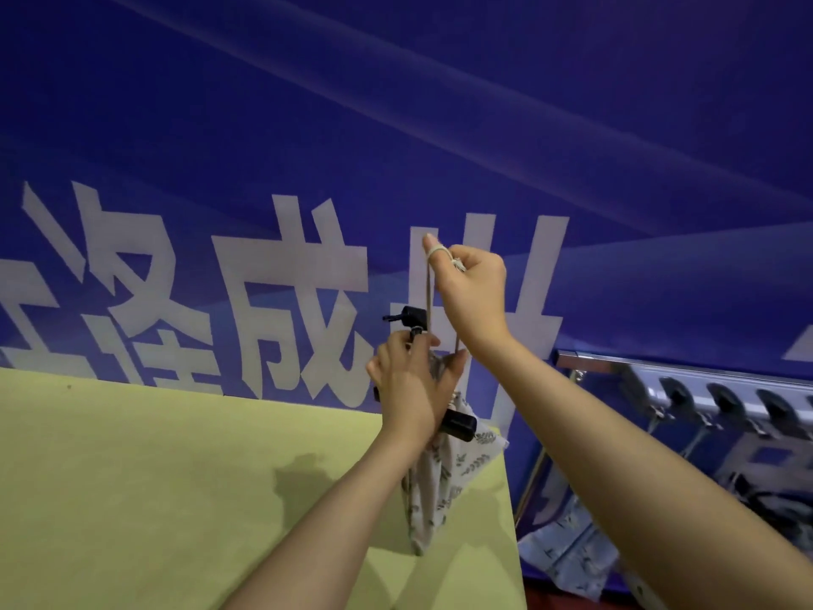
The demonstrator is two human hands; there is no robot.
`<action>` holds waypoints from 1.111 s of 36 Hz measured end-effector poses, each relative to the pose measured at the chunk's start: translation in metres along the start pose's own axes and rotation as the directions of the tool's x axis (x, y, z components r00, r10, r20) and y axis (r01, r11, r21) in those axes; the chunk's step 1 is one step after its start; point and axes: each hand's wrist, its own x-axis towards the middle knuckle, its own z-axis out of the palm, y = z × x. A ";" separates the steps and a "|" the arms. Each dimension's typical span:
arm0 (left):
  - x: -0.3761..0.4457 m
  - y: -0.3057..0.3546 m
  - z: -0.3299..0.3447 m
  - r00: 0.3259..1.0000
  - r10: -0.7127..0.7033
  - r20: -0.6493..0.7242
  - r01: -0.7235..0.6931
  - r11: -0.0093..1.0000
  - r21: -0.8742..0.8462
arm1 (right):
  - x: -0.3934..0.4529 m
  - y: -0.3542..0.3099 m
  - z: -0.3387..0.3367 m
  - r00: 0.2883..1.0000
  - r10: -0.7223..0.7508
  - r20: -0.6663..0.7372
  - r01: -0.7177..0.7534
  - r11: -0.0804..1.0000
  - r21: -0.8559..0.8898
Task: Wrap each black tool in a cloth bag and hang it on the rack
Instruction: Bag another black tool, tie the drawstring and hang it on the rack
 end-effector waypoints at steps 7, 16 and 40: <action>-0.025 0.058 0.027 0.982 0.186 0.021 -0.186 0.957 0.220 | -0.011 -0.005 -0.078 0.999 -0.032 -0.041 0.032 0.999 -0.011; -0.094 0.137 0.071 0.972 0.217 0.088 -0.233 0.858 0.457 | -0.033 0.004 -0.213 0.995 -0.010 -0.102 0.008 1.000 -0.019; -0.224 0.251 0.143 0.703 -0.138 0.698 -0.231 0.883 0.408 | -0.115 0.062 -0.385 0.975 0.216 0.044 -0.188 0.920 -0.345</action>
